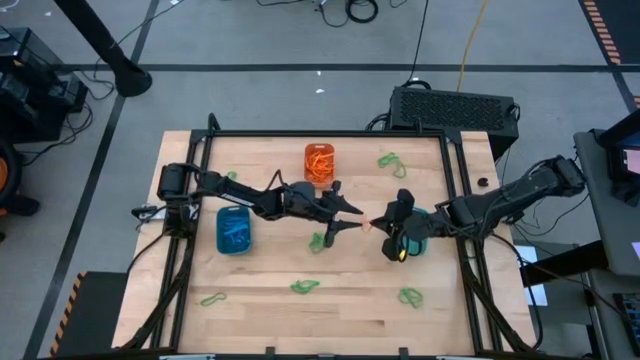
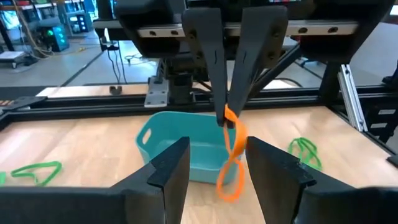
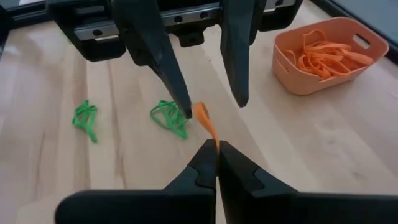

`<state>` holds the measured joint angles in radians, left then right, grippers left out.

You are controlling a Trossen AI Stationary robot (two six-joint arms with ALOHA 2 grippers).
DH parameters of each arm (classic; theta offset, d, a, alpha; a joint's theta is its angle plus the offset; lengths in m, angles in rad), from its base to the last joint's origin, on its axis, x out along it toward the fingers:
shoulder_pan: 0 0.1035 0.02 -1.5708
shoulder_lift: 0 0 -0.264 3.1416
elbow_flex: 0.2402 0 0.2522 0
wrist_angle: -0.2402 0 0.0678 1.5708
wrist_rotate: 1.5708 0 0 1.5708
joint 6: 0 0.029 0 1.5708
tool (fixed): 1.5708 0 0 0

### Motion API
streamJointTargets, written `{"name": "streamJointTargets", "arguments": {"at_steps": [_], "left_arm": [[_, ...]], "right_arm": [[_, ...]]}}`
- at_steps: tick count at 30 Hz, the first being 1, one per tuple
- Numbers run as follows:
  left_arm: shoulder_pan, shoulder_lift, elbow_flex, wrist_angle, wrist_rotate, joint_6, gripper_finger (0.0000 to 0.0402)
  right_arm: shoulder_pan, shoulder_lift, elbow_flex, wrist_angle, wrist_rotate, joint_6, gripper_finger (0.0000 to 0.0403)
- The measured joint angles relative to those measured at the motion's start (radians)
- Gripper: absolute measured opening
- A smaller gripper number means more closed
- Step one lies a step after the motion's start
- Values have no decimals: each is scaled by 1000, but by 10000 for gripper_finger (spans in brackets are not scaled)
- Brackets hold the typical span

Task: Sort rubber bands into baskets
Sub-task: Put the orange rubber band into the orange bin

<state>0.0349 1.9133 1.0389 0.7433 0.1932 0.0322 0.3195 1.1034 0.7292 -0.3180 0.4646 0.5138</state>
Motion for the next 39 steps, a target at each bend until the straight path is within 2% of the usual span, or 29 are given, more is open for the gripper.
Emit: {"name": "streamJointTargets", "arguments": {"at_steps": [5, 14, 18, 22, 24, 31, 36, 39], "left_arm": [[0, 0, 0, 2, 0, 0, 164], [5, -1, 0, 0, -1, 10, 159], [11, -1, 0, -16, -2, 39, 114], [11, -1, 0, -25, -7, 61, 29], [11, -1, 0, -27, -7, 63, 11], [24, -1, 0, -55, -28, 89, 5], [75, -48, 0, -152, -48, 106, 4], [120, -105, 0, -239, -99, 107, 4]], "right_arm": [[-24, 0, 0, 14, -1, -45, 0], [-79, 0, 0, 67, -78, -115, 0], [-90, 0, 0, 65, -78, -118, 0], [-91, 0, 0, 65, -75, -134, 5], [-91, 0, 0, 66, -75, -152, 14], [-105, 0, 0, 68, -68, -197, 73], [-119, 0, 0, 68, 22, -314, 116], [-128, 0, 0, 62, 64, -392, 132]]}}
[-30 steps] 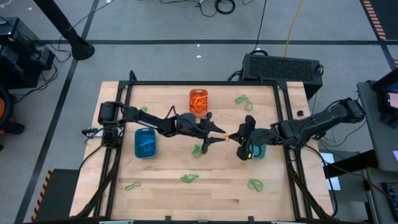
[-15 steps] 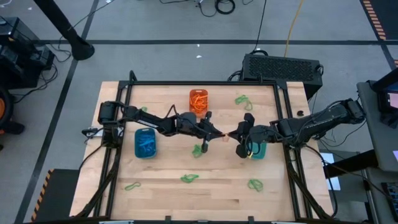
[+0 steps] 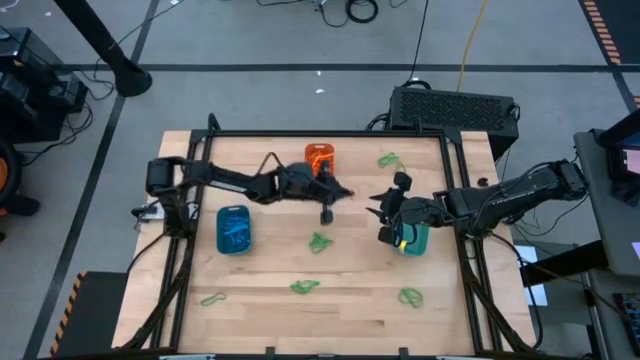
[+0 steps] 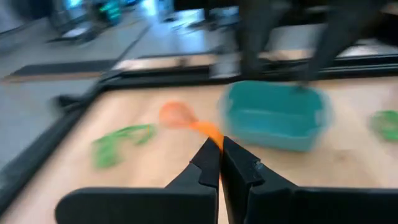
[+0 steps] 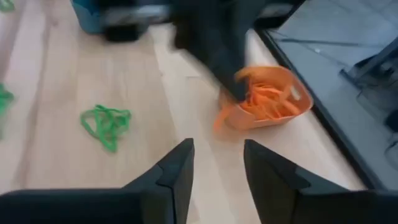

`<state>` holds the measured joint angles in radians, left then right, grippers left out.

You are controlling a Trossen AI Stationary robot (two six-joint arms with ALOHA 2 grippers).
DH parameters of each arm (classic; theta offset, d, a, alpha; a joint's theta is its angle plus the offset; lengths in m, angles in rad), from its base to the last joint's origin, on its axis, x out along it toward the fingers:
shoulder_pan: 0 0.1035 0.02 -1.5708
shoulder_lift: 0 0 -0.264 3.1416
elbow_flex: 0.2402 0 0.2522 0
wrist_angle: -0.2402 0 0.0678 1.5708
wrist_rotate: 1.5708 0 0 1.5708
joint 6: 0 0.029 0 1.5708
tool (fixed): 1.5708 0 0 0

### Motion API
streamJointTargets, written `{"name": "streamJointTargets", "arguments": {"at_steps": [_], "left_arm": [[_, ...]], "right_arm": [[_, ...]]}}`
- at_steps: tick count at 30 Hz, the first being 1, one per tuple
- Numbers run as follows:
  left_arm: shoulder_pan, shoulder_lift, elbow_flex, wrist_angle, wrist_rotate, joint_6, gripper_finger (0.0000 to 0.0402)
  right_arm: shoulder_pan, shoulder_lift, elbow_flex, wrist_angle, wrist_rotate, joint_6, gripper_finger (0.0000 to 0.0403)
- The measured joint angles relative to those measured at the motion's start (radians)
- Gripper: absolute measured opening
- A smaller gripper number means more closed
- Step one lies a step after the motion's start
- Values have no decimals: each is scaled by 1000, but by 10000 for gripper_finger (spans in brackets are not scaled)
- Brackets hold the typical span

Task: Sort rubber bands into baskets
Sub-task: Put the orange rubber band into the orange bin

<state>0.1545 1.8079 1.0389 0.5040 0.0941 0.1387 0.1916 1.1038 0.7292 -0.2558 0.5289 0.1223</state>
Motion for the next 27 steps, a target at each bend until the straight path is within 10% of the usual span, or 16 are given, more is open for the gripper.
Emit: {"name": "streamJointTargets", "arguments": {"at_steps": [7, 27], "left_arm": [[141, -79, 1, -244, -237, -43, 3], [342, -15, 0, -403, -124, -329, 19]], "right_arm": [[-75, 0, -9, 6, 2, -125, 141], [-278, 0, -89, 57, -222, -202, 141]]}}
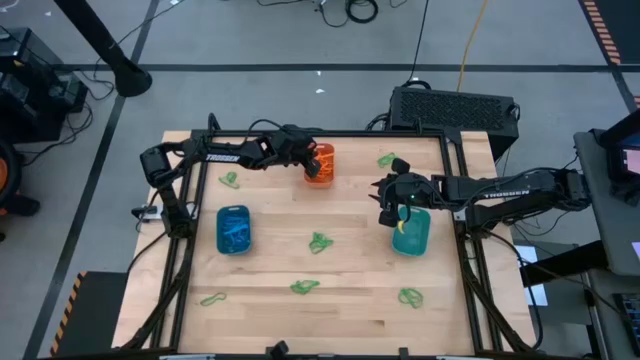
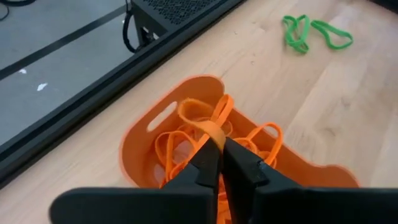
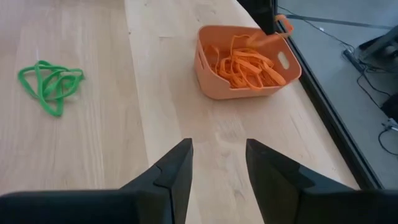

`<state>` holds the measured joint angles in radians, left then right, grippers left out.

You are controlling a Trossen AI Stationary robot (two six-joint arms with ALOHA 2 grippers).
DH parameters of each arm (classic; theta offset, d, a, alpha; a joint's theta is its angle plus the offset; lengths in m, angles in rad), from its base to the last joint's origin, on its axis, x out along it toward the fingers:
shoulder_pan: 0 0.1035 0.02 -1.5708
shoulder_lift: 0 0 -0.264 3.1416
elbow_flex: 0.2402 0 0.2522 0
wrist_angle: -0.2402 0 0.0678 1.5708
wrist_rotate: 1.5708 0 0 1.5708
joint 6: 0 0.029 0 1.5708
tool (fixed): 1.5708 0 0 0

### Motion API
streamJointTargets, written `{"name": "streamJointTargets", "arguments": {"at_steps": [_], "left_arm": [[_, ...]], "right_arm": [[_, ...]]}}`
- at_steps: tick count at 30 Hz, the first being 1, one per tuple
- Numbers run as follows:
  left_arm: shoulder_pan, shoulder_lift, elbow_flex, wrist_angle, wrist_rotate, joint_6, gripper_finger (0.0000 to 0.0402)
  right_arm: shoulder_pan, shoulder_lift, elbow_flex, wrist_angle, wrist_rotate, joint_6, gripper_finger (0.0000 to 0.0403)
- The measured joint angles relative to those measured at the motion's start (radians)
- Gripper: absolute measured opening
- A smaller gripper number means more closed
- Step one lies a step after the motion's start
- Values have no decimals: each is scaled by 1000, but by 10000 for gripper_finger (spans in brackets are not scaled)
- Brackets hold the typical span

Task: Sort rubber bands into baskets
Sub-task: Put the orange rubber band into the orange bin, then put the green rubber band into the green bin

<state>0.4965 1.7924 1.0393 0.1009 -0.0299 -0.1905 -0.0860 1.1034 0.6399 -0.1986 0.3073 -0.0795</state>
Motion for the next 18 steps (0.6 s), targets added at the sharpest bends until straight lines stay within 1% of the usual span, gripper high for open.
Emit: {"name": "streamJointTargets", "arguments": {"at_steps": [11, 15, 18], "left_arm": [[-22, 0, 0, -42, 0, 20, 84], [-22, -8, 5, -78, 0, 15, 92], [-22, -20, 36, -137, 0, 16, 93]], "right_arm": [[0, 0, 0, 0, 0, 9, 141], [0, 0, 0, 1, 0, 15, 141], [0, 0, 0, 1, 0, 15, 141]]}}
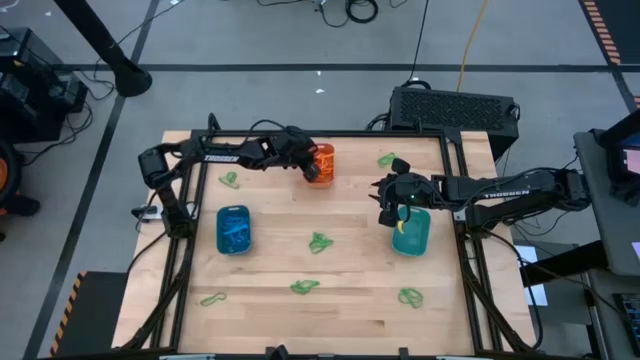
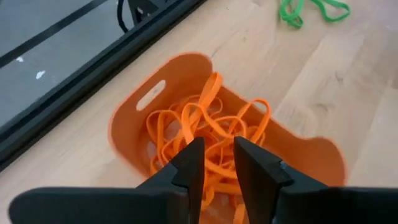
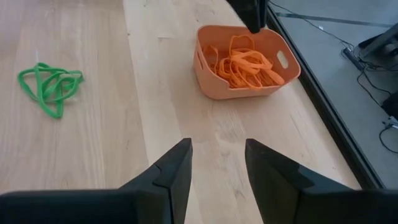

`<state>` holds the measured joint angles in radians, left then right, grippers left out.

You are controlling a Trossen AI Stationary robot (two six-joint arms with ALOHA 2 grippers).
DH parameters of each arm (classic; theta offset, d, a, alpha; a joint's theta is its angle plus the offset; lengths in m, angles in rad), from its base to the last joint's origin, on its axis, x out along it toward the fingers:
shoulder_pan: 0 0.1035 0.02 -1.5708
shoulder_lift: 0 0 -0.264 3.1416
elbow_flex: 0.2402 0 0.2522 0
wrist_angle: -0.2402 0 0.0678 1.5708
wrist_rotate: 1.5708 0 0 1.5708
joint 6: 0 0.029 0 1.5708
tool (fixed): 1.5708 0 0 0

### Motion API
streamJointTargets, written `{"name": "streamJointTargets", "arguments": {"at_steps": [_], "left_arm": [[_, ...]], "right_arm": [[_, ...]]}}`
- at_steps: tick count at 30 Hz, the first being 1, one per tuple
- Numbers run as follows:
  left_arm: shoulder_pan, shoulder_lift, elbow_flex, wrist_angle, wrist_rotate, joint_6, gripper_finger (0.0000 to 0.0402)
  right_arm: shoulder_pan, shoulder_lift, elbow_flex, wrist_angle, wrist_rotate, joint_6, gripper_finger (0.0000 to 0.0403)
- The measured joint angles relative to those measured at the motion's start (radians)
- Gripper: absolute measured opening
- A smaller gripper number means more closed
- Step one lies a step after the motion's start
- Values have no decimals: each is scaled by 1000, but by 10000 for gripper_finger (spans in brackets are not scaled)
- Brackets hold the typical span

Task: Sort rubber bands into baskets
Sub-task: Put the green rubber band into the green bin

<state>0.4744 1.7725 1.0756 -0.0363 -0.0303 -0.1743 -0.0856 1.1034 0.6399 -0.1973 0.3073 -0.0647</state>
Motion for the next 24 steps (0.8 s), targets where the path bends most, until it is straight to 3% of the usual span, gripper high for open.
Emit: {"name": "streamJointTargets", "arguments": {"at_steps": [9, 13, 24], "left_arm": [[-73, -36, 117, -109, 80, 161, 93], [-157, -60, 121, -123, 139, 239, 93], [-413, -35, 104, -250, 159, 308, 93]], "right_arm": [[2, 0, 0, 1, -3, 1, 141], [2, 0, 0, -1, -50, 1, 141], [2, 0, 0, 10, -53, 0, 141]]}}
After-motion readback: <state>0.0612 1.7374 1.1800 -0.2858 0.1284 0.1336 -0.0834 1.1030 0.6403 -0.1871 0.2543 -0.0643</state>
